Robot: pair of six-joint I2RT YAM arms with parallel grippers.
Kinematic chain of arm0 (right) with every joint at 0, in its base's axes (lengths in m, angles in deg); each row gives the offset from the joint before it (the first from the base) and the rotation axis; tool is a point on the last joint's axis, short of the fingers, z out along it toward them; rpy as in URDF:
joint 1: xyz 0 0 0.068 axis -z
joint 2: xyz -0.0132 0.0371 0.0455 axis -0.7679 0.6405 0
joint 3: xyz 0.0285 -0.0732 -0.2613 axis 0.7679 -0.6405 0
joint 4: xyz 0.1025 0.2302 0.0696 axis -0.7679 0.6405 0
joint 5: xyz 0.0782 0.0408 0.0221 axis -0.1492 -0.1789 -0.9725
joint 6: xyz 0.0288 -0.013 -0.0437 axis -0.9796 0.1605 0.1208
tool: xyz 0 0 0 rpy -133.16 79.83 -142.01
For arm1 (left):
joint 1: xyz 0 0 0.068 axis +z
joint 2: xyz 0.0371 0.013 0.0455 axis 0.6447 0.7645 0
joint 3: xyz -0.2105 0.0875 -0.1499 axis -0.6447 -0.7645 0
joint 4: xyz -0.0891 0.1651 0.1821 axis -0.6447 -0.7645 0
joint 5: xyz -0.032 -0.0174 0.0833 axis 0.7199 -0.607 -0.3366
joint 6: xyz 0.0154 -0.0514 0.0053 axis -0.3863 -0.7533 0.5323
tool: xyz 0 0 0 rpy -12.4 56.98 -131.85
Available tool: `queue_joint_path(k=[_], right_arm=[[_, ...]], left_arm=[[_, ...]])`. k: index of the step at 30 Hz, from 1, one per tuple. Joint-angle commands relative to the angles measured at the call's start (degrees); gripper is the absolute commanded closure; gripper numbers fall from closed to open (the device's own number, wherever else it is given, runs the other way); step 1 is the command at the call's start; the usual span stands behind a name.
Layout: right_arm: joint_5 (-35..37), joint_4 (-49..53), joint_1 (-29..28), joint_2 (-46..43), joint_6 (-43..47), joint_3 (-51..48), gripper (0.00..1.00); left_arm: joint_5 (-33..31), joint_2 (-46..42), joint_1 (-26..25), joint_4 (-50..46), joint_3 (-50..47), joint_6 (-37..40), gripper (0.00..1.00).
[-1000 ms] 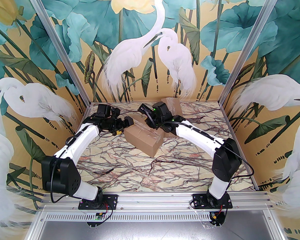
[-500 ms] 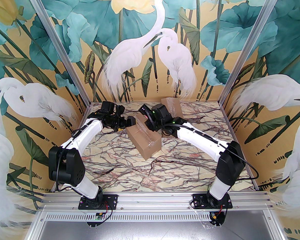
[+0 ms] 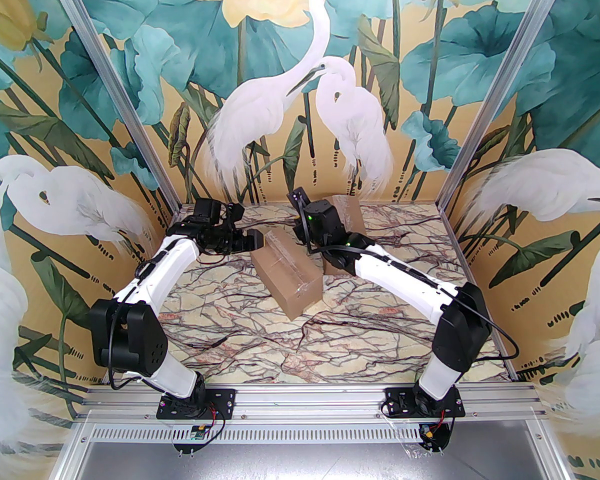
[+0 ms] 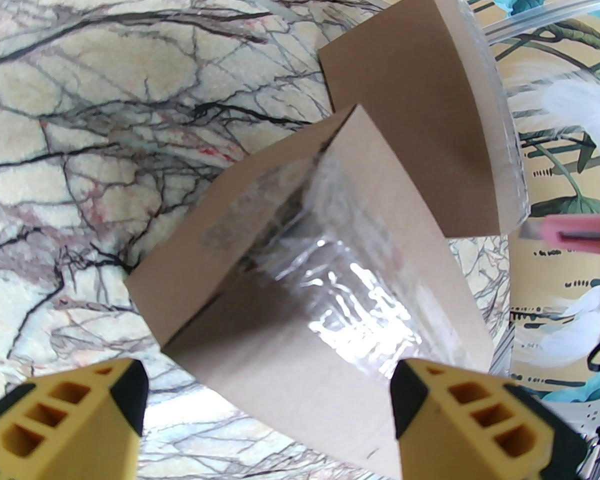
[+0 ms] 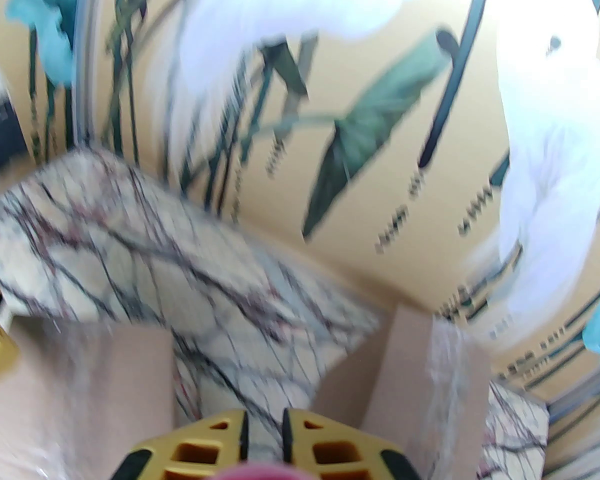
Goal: Unpack the express box
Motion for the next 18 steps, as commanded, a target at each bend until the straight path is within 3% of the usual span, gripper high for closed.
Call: queue_joint_path(k=[1,5,10,18], right_arm=[[-7.8,-8.34,-0.66,3.31,1.2,3.06,1.0],[-9.8,-12.53,-0.73,6.2,0.03,4.29,1.0],[-16.09,-18.69,-0.68,8.64,-0.22,3.82,1.0],[-20.29,-26.17,-0.73,12.2,-2.65,3.52,1.0]], left_arm=[[2.4,-0.58,0.89,2.42,-1.17,-1.75,0.16],[0.5,-0.61,1.89,2.79,-2.98,-2.33,0.2],[4.08,-0.68,3.55,6.43,-5.86,-3.32,0.2],[6.11,0.94,3.99,10.93,-7.09,-4.49,0.2]])
